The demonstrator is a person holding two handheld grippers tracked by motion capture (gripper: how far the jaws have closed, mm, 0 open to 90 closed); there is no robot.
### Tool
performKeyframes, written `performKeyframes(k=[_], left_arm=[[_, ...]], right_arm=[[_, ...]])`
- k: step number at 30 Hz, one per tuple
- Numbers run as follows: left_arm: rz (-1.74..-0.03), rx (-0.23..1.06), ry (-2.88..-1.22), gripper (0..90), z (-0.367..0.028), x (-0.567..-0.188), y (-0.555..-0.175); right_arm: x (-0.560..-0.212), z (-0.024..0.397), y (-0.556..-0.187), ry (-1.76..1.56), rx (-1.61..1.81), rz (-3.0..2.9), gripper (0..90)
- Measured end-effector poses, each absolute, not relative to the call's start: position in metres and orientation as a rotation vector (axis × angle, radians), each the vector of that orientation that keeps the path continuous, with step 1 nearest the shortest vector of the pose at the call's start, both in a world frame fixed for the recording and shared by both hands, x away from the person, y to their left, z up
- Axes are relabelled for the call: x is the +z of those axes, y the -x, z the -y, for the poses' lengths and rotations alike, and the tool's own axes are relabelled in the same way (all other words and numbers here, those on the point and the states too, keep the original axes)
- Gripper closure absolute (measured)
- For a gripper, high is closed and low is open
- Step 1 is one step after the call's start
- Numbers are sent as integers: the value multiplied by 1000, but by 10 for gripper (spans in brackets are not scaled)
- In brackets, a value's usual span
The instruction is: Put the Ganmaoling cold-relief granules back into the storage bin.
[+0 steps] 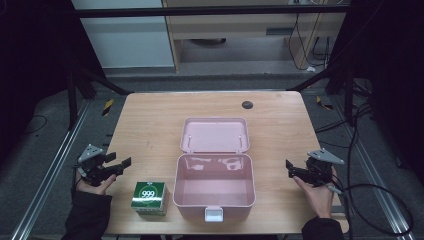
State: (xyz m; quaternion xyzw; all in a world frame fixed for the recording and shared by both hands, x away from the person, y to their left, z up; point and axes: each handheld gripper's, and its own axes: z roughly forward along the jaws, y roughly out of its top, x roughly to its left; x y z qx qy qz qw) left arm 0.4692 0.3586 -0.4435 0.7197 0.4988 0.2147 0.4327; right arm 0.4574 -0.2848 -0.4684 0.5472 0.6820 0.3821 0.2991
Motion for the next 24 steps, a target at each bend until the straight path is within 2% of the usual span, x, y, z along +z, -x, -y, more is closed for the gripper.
performKeyframes(k=[24], left_arm=[[-950,469,-2018,244,-341,-402,-475]], right_arm=[[-457,282,-458,-1381,1035,-1839,93]])
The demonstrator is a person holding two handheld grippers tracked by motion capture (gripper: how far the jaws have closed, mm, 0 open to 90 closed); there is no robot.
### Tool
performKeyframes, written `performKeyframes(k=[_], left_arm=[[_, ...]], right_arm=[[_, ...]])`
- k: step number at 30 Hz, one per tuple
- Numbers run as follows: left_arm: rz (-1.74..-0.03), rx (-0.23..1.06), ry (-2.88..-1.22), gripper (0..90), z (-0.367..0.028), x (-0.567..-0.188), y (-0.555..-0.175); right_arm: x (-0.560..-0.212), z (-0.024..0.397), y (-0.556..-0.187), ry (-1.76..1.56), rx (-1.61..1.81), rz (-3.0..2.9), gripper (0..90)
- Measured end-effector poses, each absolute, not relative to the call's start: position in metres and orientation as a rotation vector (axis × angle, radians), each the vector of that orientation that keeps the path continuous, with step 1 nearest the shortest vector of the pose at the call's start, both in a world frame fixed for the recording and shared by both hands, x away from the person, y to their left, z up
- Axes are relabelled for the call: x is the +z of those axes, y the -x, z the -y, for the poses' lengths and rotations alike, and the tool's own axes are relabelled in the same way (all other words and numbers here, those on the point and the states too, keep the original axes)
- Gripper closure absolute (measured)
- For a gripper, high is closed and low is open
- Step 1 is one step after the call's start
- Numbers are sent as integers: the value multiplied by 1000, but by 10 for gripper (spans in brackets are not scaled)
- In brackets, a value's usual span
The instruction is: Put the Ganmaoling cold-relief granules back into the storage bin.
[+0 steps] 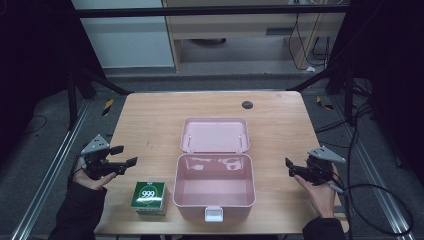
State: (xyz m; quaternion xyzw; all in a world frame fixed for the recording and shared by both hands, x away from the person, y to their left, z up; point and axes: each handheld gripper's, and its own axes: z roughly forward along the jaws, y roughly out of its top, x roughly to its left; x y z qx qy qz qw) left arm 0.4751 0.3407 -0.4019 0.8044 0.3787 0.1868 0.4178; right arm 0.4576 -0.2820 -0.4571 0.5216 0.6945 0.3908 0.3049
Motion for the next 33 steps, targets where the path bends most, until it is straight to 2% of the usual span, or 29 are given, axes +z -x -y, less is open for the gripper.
performKeyframes(k=[18,33], left_arm=[[-757,458,-2198,175,-341,-367,-467],[-587,406,-2364,127,-320,-363,-463]], right_arm=[[-457,282,-454,-1358,1017,-1882,100],[-458,281,-454,-1355,1012,-1901,102]])
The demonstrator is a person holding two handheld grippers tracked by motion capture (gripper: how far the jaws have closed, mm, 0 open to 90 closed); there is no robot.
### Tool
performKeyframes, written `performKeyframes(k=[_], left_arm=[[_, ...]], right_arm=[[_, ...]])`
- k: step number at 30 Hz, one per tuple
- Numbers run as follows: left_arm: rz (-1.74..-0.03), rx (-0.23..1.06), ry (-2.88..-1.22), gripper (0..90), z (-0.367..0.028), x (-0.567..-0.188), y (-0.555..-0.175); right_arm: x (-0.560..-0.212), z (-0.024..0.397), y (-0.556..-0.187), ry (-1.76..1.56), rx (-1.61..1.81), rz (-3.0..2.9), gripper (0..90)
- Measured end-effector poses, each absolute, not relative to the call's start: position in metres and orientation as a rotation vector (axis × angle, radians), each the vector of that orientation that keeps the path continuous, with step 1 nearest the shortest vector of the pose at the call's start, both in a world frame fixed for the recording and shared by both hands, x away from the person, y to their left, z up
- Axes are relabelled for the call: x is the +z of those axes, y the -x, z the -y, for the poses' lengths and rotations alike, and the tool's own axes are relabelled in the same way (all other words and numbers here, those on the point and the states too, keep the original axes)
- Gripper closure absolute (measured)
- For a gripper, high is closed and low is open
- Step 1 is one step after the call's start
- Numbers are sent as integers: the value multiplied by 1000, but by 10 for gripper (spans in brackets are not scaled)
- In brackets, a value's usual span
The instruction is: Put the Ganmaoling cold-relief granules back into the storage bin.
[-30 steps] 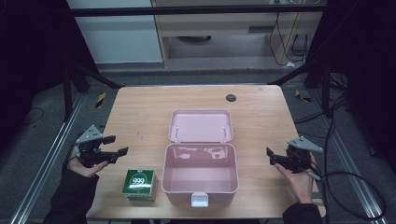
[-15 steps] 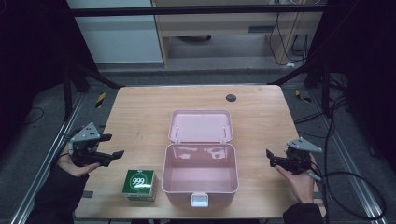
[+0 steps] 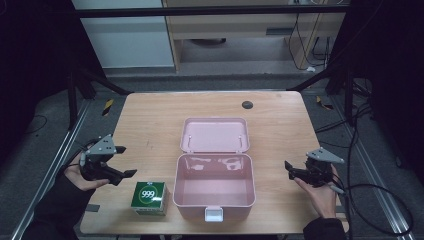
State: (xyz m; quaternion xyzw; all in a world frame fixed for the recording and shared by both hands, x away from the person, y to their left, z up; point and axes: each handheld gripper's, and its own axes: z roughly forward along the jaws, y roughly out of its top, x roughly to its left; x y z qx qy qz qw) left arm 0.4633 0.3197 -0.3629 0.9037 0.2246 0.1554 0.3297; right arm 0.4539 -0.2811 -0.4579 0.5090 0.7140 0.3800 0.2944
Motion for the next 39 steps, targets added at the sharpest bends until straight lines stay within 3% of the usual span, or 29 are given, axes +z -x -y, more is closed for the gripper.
performKeyframes(k=[8,39], left_arm=[[-484,357,-2474,107,-307,-363,-460],[-269,224,-2636,97,-276,-371,-447]], right_arm=[[-459,281,-454,-1352,1007,-1916,102],[-461,279,-455,-1340,973,-1972,99]])
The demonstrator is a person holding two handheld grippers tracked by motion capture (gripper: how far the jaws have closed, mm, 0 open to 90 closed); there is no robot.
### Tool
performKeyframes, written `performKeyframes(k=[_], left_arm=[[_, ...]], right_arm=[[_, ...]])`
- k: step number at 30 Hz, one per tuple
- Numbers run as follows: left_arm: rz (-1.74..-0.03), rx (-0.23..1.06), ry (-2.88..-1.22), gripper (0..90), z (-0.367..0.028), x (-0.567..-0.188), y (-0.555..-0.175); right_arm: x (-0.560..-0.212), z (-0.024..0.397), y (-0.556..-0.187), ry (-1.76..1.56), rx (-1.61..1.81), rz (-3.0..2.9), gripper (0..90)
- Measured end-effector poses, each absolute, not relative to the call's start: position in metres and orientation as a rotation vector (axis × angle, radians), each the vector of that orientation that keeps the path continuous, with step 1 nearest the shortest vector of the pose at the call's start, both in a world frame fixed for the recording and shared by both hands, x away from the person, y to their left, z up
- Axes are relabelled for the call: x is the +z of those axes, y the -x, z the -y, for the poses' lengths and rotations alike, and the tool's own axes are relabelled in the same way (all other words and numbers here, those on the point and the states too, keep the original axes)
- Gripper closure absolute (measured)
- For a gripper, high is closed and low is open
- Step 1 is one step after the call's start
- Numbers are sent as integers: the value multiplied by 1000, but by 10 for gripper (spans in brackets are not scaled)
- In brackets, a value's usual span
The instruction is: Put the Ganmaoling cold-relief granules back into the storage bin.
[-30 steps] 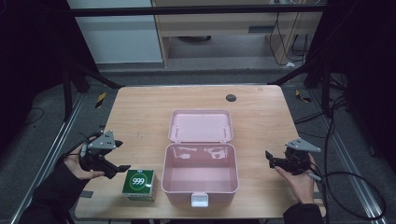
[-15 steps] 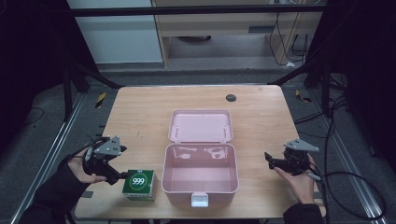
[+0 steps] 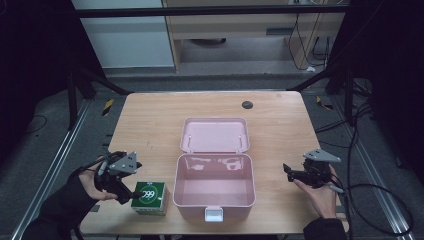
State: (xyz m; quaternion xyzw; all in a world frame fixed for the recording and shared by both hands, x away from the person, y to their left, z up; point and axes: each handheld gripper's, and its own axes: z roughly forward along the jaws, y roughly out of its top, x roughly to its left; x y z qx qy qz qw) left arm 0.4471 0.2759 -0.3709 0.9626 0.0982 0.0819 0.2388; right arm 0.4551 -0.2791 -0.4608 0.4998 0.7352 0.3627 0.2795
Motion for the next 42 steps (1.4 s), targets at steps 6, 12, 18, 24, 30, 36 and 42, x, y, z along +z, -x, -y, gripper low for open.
performKeyframes(k=[6,12,18,24,30,36,42], left_arm=[[-241,204,-2653,92,-270,-375,-446],[-216,189,-2670,90,-265,-379,-445],[-177,158,-2683,87,-257,-383,-443],[-156,128,-2712,81,-254,-390,-443],[-145,121,-2723,76,-251,-397,-443],[-134,116,-2730,66,-250,-402,-443],[-127,108,-2752,60,-248,-408,-443]], right_arm=[[-461,278,-455,-1339,972,-1974,96],[-462,278,-456,-1331,964,-1978,93],[-462,278,-456,-1336,968,-1981,89],[-463,279,-456,-1340,966,-1984,84],[-464,278,-456,-1340,965,-1990,79],[-465,279,-457,-1344,960,-1993,71],[-466,278,-457,-1342,954,-2001,68]])
